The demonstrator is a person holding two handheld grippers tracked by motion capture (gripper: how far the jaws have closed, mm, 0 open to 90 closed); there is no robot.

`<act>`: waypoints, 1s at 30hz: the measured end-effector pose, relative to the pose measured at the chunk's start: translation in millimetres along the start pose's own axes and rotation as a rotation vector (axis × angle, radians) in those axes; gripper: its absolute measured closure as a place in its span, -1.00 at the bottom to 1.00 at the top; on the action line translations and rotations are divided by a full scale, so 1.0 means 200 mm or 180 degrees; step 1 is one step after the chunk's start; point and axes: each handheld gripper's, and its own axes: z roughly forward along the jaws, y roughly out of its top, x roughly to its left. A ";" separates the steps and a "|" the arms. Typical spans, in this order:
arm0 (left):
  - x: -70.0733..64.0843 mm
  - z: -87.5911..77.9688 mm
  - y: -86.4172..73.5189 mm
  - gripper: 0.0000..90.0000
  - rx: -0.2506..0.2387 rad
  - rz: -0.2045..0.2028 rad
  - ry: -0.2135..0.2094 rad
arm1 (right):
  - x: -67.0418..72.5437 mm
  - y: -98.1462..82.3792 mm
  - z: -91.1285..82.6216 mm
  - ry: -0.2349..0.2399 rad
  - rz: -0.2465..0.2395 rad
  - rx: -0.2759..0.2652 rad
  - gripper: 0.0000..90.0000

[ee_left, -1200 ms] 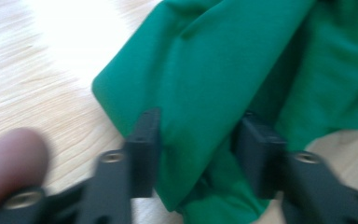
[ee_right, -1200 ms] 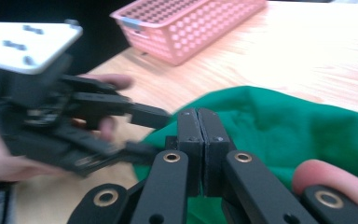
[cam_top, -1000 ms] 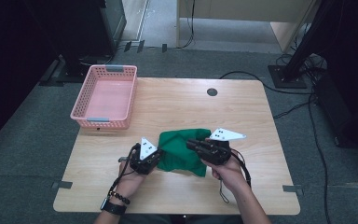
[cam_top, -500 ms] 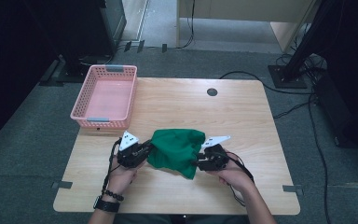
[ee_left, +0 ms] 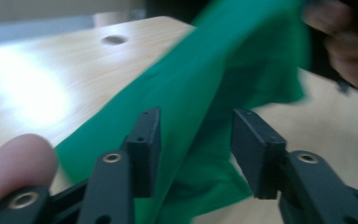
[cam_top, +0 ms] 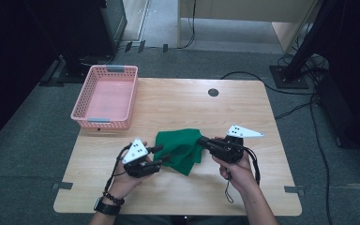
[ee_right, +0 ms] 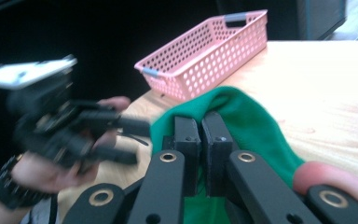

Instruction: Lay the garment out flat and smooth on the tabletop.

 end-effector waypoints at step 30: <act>0.31 0.20 0.31 0.58 0.0410 -0.0820 0.0565 | -0.02 0.35 0.07 -0.1231 -0.0362 -0.0081 0.80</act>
